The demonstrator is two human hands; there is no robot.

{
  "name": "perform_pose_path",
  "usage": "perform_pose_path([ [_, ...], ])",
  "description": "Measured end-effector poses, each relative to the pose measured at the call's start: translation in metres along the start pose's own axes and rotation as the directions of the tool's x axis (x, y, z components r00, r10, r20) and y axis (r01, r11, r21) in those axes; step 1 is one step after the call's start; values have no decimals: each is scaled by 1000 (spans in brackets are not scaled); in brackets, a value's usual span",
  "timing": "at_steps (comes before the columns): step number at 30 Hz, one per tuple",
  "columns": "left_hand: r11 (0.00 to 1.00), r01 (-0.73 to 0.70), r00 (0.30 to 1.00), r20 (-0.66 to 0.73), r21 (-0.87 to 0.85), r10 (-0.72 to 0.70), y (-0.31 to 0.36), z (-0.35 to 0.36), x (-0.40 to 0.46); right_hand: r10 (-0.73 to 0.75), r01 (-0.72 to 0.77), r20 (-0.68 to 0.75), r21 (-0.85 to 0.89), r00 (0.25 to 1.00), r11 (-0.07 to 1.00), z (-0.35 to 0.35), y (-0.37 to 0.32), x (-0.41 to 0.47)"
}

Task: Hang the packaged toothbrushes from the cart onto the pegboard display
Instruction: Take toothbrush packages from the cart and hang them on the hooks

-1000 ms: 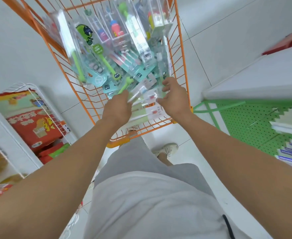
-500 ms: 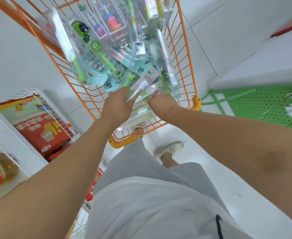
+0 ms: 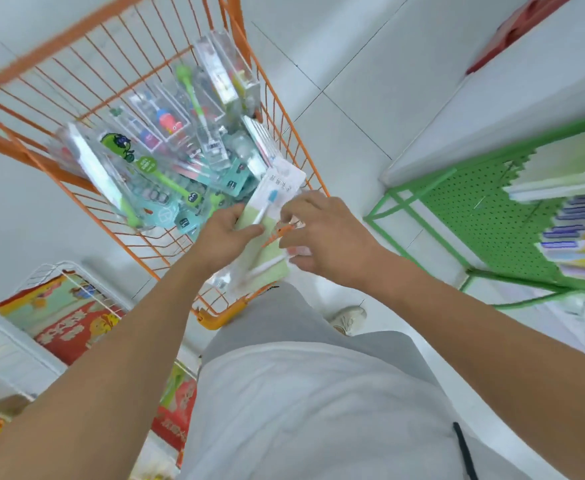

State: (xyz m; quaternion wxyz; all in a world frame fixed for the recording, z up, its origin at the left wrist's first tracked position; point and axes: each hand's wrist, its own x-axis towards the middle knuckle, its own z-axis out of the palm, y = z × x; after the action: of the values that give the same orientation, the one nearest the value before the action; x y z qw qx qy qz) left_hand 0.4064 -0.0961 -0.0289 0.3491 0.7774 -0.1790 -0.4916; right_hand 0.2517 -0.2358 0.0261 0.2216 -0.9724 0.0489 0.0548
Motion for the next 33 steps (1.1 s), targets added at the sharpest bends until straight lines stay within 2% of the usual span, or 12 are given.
perform_pose_path([
  [2,998,-55,995,87,16,53,29,11,2,196,-186,-10,262,981,947,-29,20,-26],
  [4,993,-107,981,165,45,98,62,28,4,370,-328,4,475,929,817,-58,43,-57],
  [9,972,-198,893,432,126,126,137,92,7,637,-448,-92,634,766,631,-115,79,-141],
  [12,965,-237,857,492,108,155,170,144,-6,761,-363,-166,802,627,474,-131,94,-189],
  [15,971,-236,895,394,25,207,187,203,-24,872,-164,-206,938,444,306,-131,108,-234],
  [17,969,-246,919,325,22,226,193,238,-36,937,-51,-166,980,307,191,-124,116,-260],
  [18,969,-246,926,300,22,229,196,255,-41,952,22,-130,991,276,129,-121,119,-272],
  [20,970,-240,936,272,27,224,200,282,-48,961,95,-73,994,266,49,-117,126,-294],
  [24,965,-250,957,171,82,234,200,316,-48,974,58,-40,998,222,28,-114,155,-315],
  [27,959,-277,958,90,57,271,205,323,-45,973,-5,-24,1000,230,25,-110,182,-312],
  [30,933,-345,935,129,105,332,215,323,-44,980,-36,-40,998,196,48,-96,209,-301],
  [33,909,-373,921,193,185,339,217,323,-38,992,-58,-44,997,122,52,-75,236,-290],
])
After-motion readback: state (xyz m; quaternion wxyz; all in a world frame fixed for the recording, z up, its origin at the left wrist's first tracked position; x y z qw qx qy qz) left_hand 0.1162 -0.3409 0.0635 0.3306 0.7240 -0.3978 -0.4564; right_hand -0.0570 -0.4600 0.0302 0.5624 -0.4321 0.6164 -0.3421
